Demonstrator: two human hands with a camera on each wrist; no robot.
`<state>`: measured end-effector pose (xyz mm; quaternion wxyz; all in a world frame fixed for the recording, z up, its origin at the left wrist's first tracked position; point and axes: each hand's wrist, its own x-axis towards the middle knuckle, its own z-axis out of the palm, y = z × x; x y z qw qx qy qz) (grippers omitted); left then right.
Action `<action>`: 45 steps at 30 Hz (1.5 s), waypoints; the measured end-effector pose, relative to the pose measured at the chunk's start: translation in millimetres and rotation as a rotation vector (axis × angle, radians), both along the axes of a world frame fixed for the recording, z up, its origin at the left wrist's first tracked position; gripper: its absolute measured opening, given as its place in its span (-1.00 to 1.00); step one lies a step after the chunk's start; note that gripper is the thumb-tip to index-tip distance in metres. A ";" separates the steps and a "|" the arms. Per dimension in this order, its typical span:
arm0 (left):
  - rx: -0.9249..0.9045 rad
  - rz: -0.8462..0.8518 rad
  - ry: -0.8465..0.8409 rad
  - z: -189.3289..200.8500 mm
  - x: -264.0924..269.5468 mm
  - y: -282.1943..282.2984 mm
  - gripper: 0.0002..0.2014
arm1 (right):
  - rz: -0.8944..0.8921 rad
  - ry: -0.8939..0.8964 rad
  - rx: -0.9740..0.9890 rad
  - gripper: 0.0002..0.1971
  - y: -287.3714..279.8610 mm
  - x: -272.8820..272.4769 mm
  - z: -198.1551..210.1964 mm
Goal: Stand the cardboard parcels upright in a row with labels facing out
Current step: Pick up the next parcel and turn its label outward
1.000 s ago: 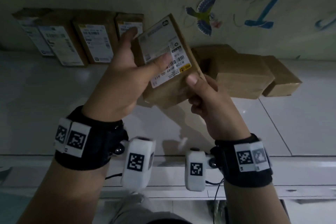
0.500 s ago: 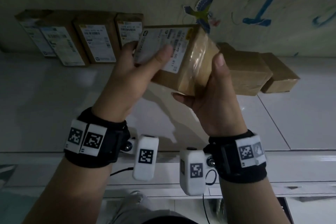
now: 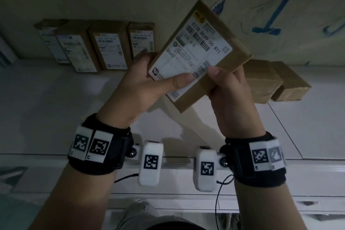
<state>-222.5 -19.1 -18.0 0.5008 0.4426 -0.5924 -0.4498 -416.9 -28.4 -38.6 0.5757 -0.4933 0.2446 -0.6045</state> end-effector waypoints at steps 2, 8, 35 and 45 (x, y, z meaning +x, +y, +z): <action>0.003 -0.043 -0.032 3.2 1.7 3.8 -0.32 | 0.010 0.027 0.005 -0.23 2.2 -0.2 0.8; 0.028 -0.134 -0.085 10.2 4.8 13.3 -0.40 | 0.004 0.093 0.024 -0.24 15.1 -1.6 3.1; 0.053 0.036 -0.147 -8.8 15.6 7.9 -0.51 | -0.114 0.214 0.275 -0.01 27.0 5.6 -25.7; -0.017 0.172 -0.527 47.1 44.7 -27.1 -0.63 | -0.150 0.377 0.173 -0.09 -26.3 24.3 31.9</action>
